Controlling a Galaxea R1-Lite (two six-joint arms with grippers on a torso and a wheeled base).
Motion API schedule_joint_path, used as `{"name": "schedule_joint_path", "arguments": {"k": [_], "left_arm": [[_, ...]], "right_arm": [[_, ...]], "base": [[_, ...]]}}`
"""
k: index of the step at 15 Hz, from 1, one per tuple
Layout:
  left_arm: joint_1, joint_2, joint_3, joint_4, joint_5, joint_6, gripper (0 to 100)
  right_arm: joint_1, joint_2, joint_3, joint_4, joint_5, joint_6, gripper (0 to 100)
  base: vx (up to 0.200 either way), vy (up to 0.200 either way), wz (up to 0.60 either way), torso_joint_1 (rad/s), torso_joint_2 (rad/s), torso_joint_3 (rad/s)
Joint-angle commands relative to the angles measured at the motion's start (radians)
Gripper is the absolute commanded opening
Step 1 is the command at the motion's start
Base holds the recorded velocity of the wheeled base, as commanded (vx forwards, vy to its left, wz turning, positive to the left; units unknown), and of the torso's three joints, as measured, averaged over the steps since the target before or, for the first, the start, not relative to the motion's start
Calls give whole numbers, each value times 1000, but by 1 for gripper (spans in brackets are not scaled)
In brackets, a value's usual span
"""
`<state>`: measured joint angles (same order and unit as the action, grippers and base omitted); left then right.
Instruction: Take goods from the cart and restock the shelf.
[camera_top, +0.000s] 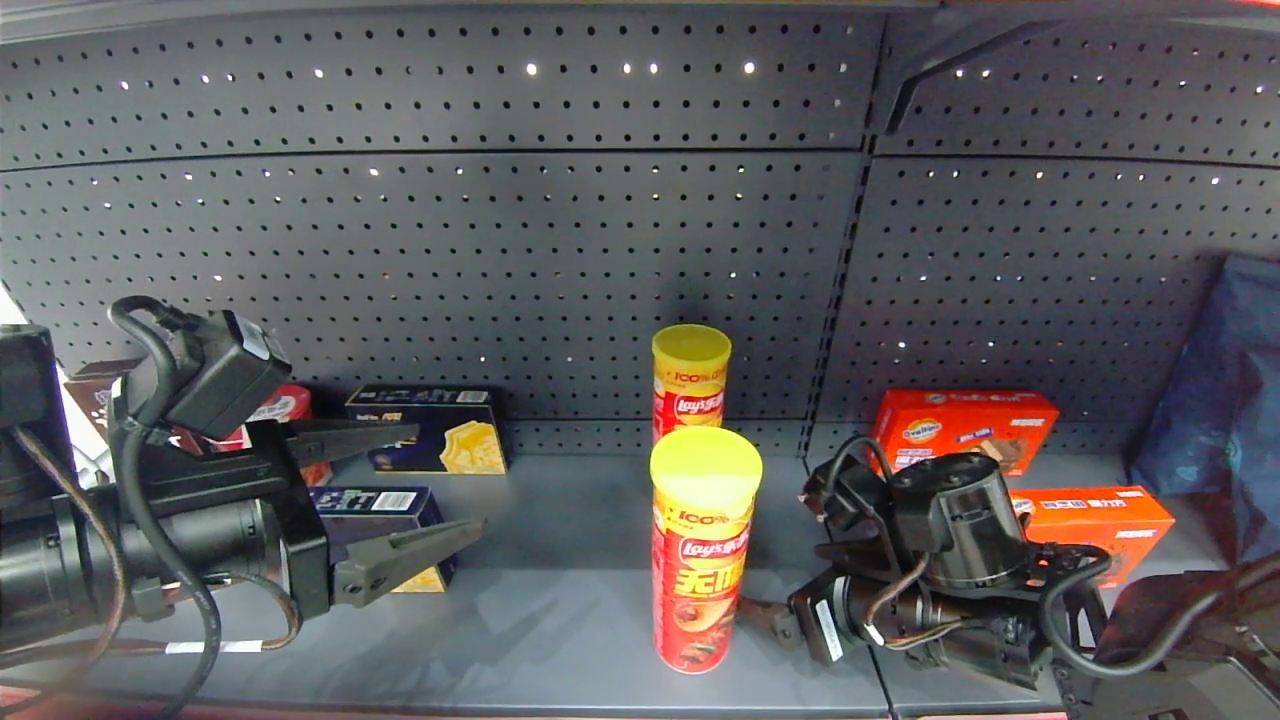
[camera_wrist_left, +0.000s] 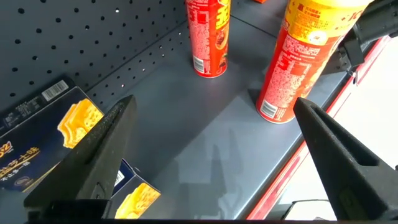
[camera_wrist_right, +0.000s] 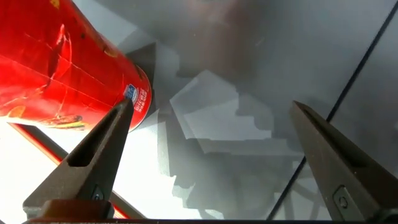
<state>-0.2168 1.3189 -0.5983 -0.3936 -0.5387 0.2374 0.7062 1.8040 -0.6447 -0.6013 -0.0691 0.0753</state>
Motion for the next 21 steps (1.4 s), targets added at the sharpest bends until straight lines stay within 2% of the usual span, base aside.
{"name": "schedule_joint_path", "arguments": {"k": [1,6,9,10,12,13,14,15,16,18,19,21], "left_arm": [[1,3,5,-1,0,0,100],[10,3,6,-2,0,0,100],[13,-6,-14,-5,2,3,100],[10,-12,-51,-5,8,11,100],[10,-58,-48,-4,65,48,100],[13,-89,-38,2,98,52,100],[17,-147,-9,4,138,43,100],[70,-245,46,4,154,17,100],[129,-333,98,4,157,-4,100],[172,-481,184,9,181,-38,100],[183,-615,258,36,250,-96,100],[182,-782,273,213,355,-107,100]], "right_arm": [[3,9,-9,-2,0,0,100],[-2,5,-6,-2,-1,1,100],[-8,-94,-4,1,-15,32,100],[-10,-172,-12,3,-40,35,100],[-14,-298,-7,3,-43,35,100],[-20,-347,0,8,-44,34,100],[-27,-410,22,9,-54,26,100],[-48,-485,68,21,-86,24,100],[-94,-542,122,31,-103,20,100],[-223,-644,178,37,-100,-17,100],[-336,-744,244,44,-100,-25,100],[-432,-890,359,87,-101,-28,100]], "base": [[0,0,0,0,0,0],[0,0,0,0,0,0],[0,0,0,0,0,0],[0,0,0,0,0,0],[0,0,0,0,0,0],[0,0,0,0,0,0],[0,0,0,0,0,0],[0,0,0,0,0,0],[0,0,0,0,0,0],[0,0,0,0,0,0],[0,0,0,0,0,0],[0,0,0,0,0,0]]}}
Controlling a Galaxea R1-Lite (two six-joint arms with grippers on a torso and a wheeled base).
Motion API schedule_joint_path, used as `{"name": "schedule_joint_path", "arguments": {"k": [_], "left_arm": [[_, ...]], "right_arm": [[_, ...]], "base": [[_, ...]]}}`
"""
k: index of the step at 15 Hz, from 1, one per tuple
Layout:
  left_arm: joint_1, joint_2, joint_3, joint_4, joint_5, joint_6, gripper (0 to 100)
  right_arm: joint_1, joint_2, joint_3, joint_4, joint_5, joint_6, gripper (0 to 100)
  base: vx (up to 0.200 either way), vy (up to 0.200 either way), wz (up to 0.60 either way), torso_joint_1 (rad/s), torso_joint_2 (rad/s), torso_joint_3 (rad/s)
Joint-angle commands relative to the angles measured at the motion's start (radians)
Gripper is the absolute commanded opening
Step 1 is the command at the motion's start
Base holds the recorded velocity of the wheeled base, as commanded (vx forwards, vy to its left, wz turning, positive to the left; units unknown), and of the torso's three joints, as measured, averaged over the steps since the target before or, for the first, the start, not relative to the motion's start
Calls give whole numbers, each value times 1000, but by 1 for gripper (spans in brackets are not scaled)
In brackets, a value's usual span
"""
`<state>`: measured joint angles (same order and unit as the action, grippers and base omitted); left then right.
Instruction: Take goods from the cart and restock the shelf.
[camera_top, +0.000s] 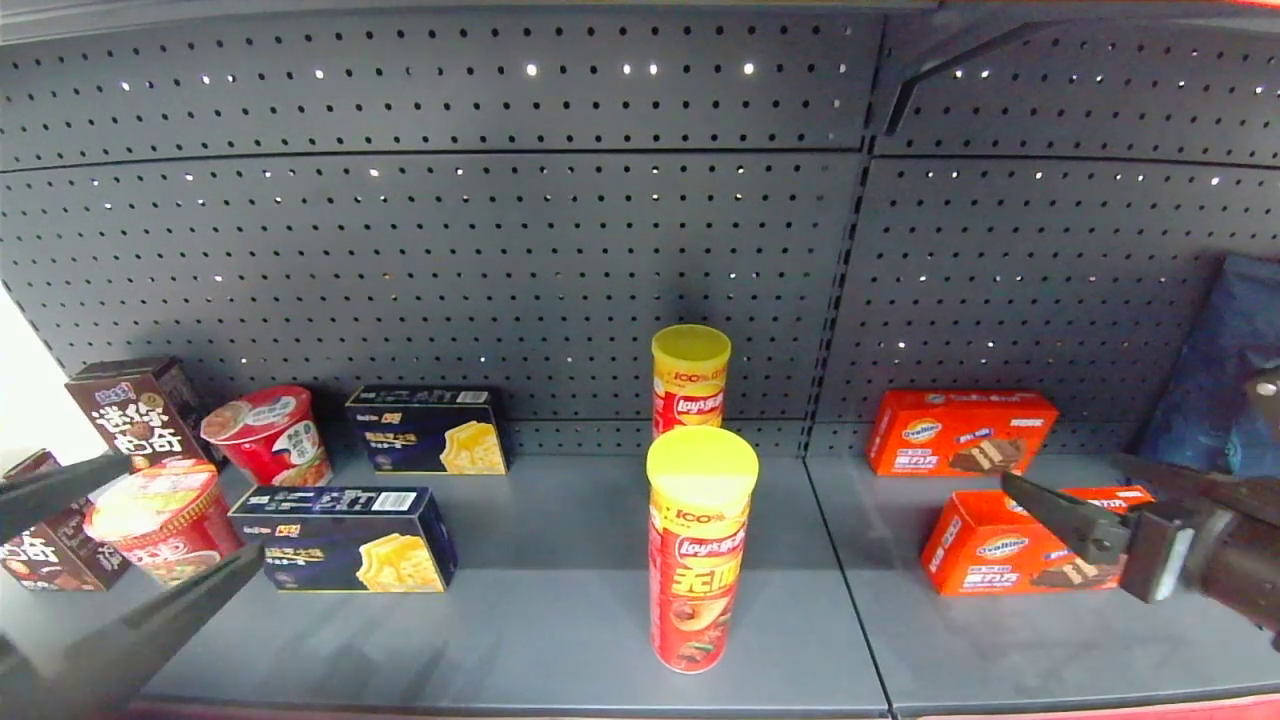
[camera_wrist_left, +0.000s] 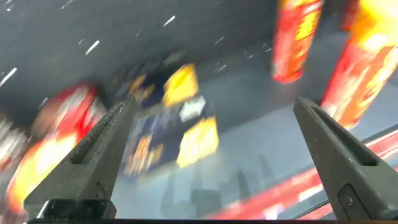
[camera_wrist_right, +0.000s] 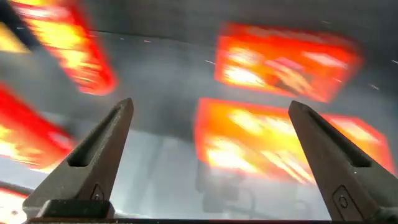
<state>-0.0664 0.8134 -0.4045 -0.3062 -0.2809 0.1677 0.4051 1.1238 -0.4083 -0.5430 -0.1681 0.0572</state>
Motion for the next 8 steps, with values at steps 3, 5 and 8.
{"name": "schedule_joint_path", "arguments": {"k": [3,5,8], "left_arm": [[34,-508,87,368,157,-30,100],[76,-686,92,553,169,-25,100],[97,-755,105,642,213,10,100]], "right_arm": [[-226,-434,161,212,-27,-10,100],[-226,-587,169,364,-64,-16,100],[-246,-812,286,459,-64,-43,100]], "base": [[0,0,0,0,0,0],[0,0,0,0,0,0],[0,0,0,0,0,0]]}}
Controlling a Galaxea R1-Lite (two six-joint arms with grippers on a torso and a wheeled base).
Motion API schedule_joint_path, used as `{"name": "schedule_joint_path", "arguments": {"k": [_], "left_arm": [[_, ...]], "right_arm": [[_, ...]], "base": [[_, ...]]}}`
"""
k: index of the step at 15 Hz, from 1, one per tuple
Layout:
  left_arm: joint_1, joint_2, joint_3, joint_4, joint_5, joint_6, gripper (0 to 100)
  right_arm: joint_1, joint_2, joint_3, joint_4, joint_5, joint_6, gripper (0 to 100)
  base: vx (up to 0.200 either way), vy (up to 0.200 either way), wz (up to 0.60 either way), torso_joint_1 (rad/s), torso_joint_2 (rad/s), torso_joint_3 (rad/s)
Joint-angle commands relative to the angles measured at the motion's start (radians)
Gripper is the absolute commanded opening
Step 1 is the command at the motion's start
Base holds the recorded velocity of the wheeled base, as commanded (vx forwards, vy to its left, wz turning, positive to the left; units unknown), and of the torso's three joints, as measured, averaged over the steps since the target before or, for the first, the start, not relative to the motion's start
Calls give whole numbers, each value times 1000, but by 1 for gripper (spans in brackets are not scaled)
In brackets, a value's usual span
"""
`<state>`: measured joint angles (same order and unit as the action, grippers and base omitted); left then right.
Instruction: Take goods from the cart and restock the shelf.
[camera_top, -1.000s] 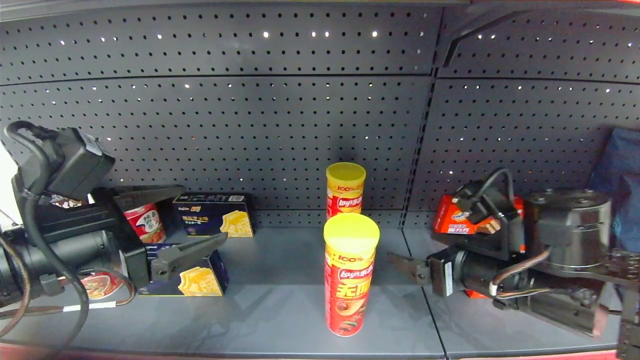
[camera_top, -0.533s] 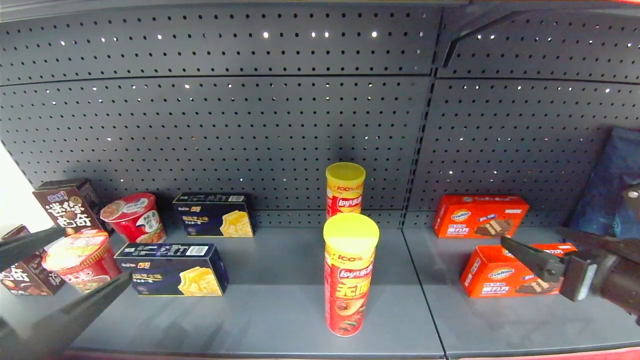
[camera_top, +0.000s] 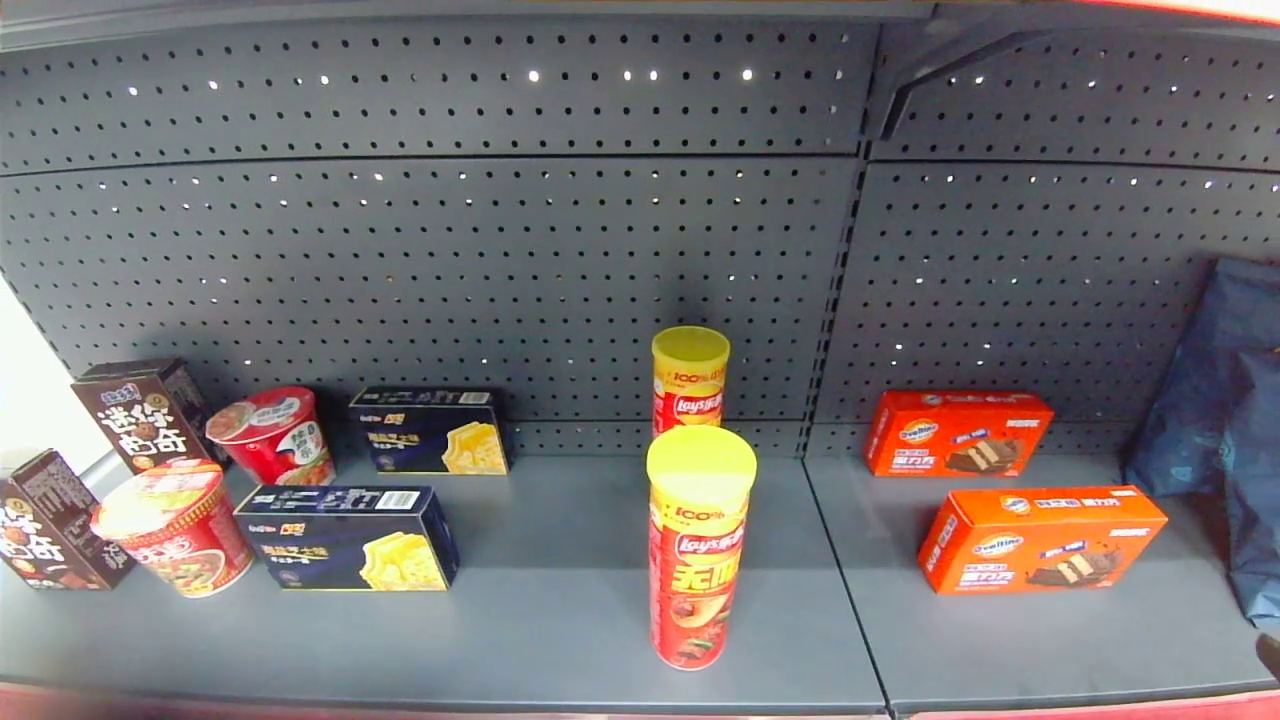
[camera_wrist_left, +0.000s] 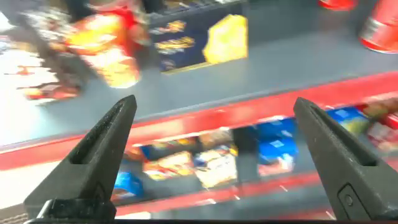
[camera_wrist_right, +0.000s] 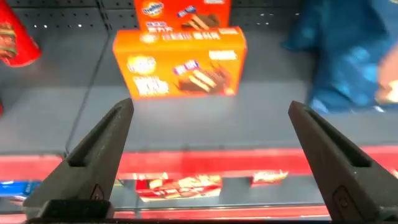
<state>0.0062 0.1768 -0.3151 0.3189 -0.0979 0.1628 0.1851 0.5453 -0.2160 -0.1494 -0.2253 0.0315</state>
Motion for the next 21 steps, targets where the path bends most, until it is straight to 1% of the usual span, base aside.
{"name": "schedule_joint_path", "arguments": {"k": [1,2,3,4,5,6,7,10,12,13,14,17,21], "left_arm": [[25,-119,48,3,29,15,100],[25,-119,113,-20,30,15,100],[25,-119,156,-89,29,17,100],[25,-119,211,-176,23,18,100],[18,-122,286,-304,-13,11,100],[3,-134,284,-297,-33,0,100],[-3,-160,281,-287,-31,-26,100],[-5,-177,281,-290,-45,-68,100],[-5,-177,283,-290,-45,-48,100],[-5,-177,283,-290,-45,-46,100],[-5,-177,283,-291,-43,-49,100],[-5,-177,281,-290,-40,-57,100],[-5,-177,283,-291,-39,-49,100]], "right_arm": [[-42,-298,136,77,-6,-27,100],[-52,-378,204,85,1,-48,100],[-53,-447,208,105,3,-71,100],[-58,-455,202,109,-3,-76,100],[-58,-453,204,109,-6,-70,100],[-58,-453,204,109,-5,-68,100],[-58,-453,204,109,-5,-70,100],[-58,-452,202,114,11,-73,100],[-58,-452,202,113,6,-74,100],[-58,-452,202,113,7,-74,100],[-58,-452,202,111,35,-70,100],[-58,-453,204,111,35,-48,100],[-58,-452,204,111,35,-48,100]], "base": [[0,0,0,0,0,0],[0,0,0,0,0,0],[0,0,0,0,0,0],[0,0,0,0,0,0],[0,0,0,0,0,0],[0,0,0,0,0,0],[0,0,0,0,0,0],[0,0,0,0,0,0],[0,0,0,0,0,0],[0,0,0,0,0,0],[0,0,0,0,0,0],[0,0,0,0,0,0],[0,0,0,0,0,0]]}}
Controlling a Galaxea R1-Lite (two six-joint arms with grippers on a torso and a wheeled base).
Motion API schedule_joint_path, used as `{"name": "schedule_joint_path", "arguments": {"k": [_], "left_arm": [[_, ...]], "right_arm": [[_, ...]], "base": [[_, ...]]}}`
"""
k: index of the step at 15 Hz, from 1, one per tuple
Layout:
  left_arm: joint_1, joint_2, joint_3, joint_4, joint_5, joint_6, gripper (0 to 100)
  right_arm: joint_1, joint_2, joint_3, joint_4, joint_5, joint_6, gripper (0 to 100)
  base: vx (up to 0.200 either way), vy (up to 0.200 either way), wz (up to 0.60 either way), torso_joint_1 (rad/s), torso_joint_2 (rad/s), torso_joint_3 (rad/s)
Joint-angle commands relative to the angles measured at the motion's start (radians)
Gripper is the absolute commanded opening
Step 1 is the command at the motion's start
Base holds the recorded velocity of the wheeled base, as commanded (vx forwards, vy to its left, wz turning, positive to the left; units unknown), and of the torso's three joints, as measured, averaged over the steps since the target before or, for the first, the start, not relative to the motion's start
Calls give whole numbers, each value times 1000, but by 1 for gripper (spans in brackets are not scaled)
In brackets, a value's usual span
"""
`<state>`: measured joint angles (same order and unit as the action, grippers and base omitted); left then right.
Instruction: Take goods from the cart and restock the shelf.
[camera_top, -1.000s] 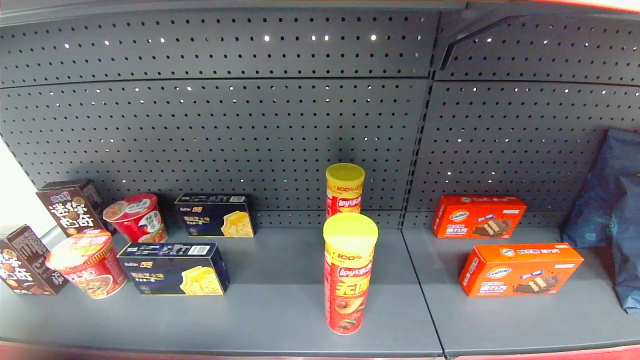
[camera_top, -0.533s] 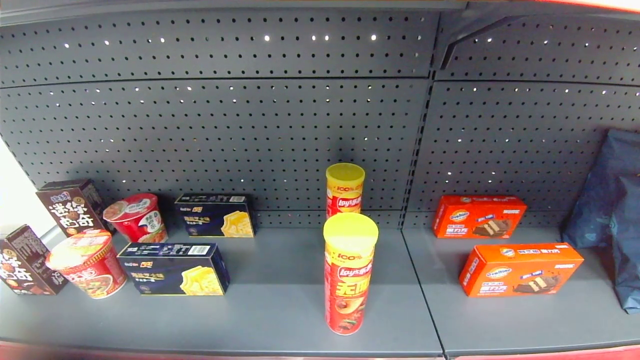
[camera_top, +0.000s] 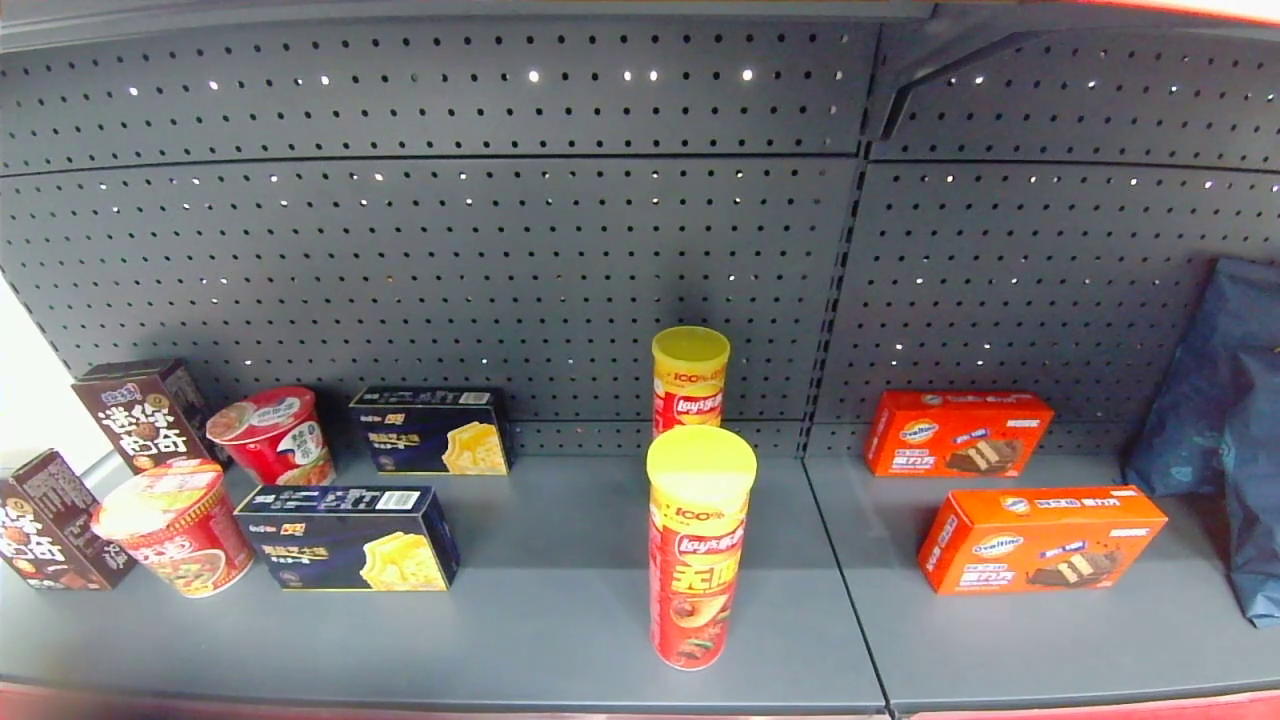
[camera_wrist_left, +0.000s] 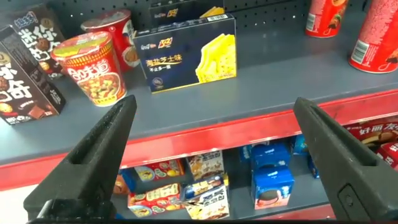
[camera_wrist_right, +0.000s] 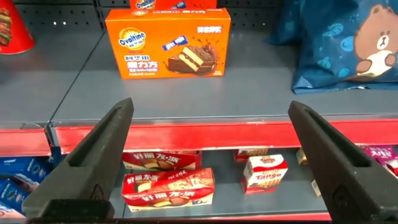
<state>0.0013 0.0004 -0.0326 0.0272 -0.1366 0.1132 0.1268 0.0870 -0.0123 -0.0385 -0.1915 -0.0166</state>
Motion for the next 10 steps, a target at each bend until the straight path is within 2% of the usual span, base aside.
{"name": "schedule_joint_path", "arguments": {"k": [1,10], "left_arm": [[0,0,0,0,0,3,100],[0,0,0,-1,2,-6,100]], "right_arm": [[1,7,0,0,3,0,100],[1,7,-1,0,14,-2,100]], "base": [[0,0,0,0,0,0],[0,0,0,0,0,0]]}}
